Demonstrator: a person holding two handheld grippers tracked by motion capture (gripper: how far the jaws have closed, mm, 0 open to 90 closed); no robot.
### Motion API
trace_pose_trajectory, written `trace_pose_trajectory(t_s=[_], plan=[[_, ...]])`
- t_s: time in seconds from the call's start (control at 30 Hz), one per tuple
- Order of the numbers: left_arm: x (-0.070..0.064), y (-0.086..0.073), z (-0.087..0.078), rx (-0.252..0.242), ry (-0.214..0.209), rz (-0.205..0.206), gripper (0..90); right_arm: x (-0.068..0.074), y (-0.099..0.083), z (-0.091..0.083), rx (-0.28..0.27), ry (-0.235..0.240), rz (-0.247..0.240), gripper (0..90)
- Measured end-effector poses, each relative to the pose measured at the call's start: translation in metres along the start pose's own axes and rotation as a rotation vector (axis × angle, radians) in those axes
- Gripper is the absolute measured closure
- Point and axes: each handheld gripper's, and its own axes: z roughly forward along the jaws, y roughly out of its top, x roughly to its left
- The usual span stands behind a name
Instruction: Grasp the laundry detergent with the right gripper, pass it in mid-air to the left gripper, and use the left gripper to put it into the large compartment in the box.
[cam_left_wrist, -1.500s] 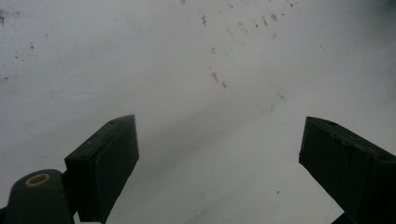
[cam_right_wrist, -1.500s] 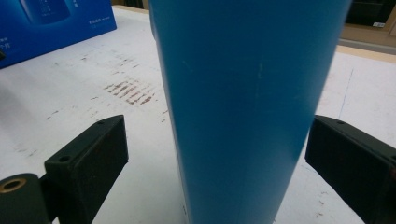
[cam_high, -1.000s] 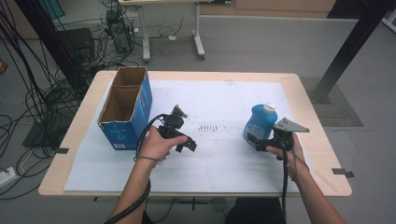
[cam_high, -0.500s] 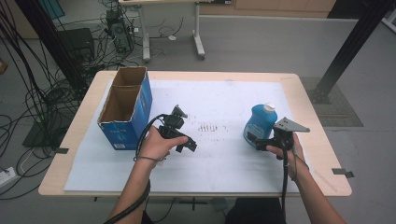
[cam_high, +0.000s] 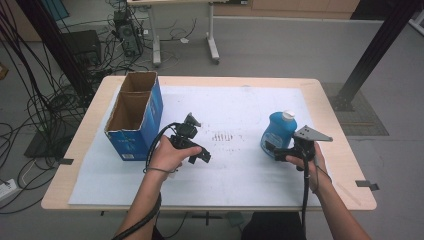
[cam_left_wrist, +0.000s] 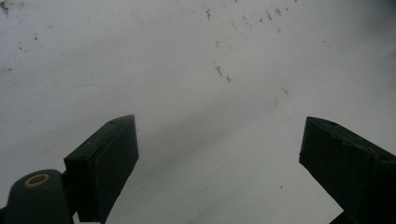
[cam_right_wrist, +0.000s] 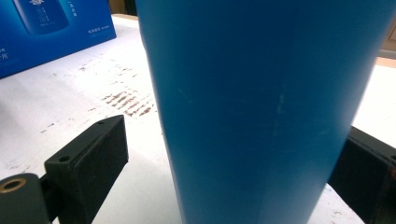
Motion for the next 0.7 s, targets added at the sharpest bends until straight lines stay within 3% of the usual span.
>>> trace_pose_trajectory(t_s=[0.7], plan=[[-0.0004,0.0002,-0.0014,-0.002,-0.001,0.008,12.0,-0.0002,0.0024,-0.0009,-0.003,-0.001,-0.004,5.8]])
